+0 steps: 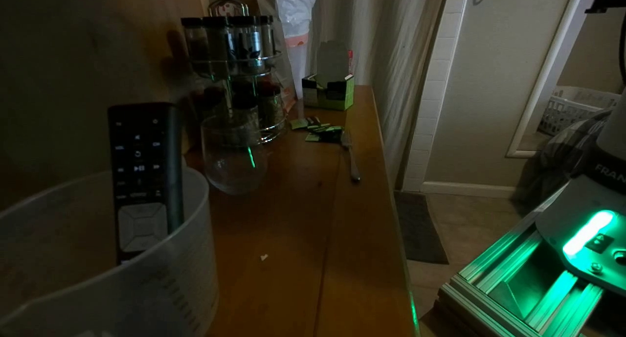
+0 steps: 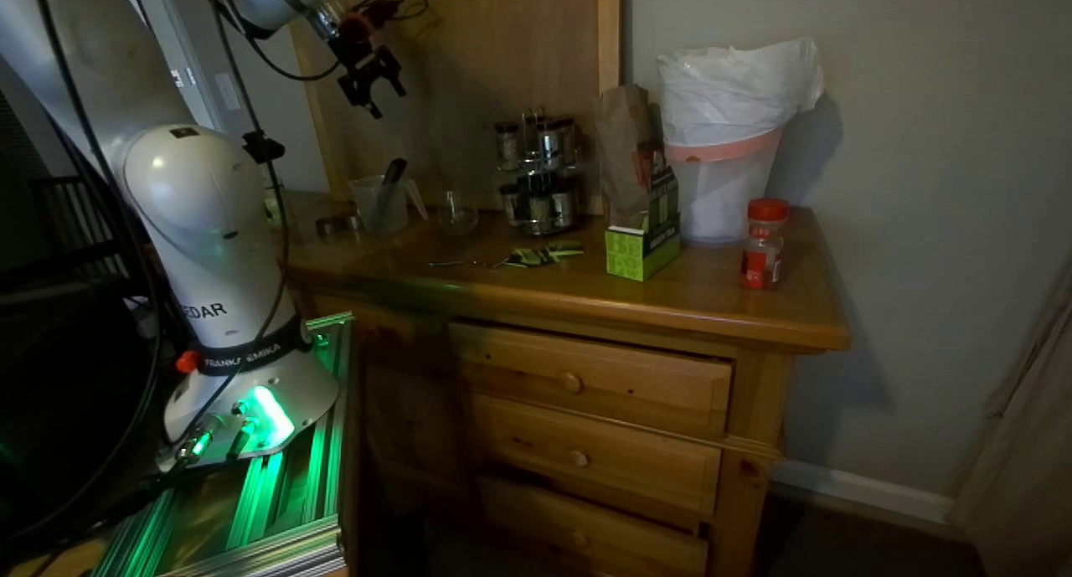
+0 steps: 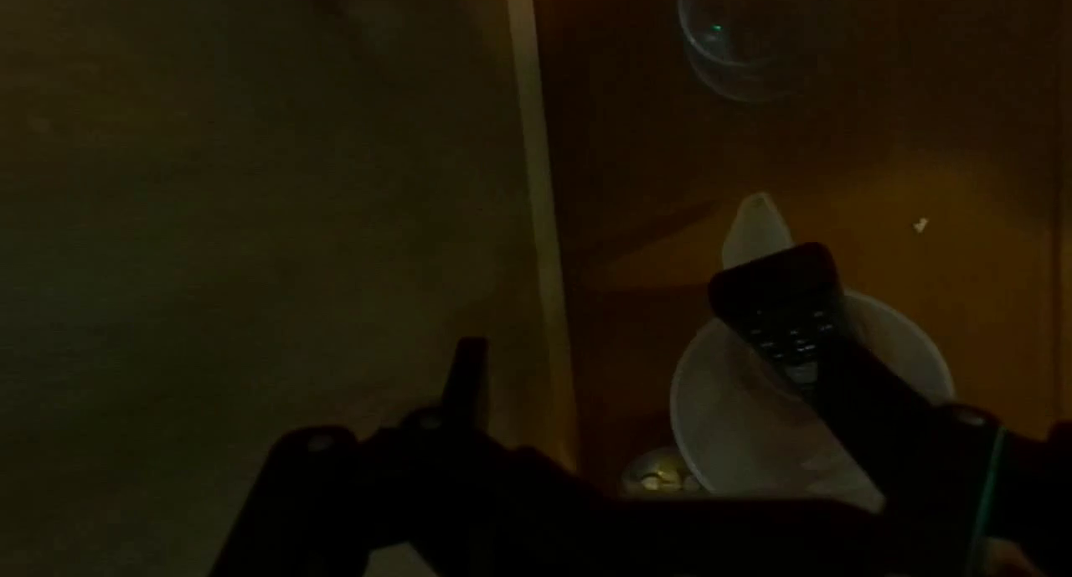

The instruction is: Put the remote control in the clear jug.

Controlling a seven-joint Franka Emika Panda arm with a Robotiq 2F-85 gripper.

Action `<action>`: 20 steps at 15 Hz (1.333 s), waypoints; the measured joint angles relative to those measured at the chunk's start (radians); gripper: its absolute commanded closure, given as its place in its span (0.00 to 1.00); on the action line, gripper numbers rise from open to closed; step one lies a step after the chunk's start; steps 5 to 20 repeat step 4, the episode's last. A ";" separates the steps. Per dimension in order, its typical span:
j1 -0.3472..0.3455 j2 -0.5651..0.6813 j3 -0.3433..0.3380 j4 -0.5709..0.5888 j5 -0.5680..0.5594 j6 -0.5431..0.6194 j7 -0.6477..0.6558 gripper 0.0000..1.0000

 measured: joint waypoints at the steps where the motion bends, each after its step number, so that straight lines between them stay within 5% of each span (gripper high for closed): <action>1: 0.010 -0.055 -0.035 -0.037 0.050 0.043 -0.008 0.00; 4: 0.078 -0.219 -0.170 -0.168 0.150 0.166 -0.015 0.00; 20: 0.078 -0.219 -0.170 -0.168 0.150 0.166 -0.015 0.00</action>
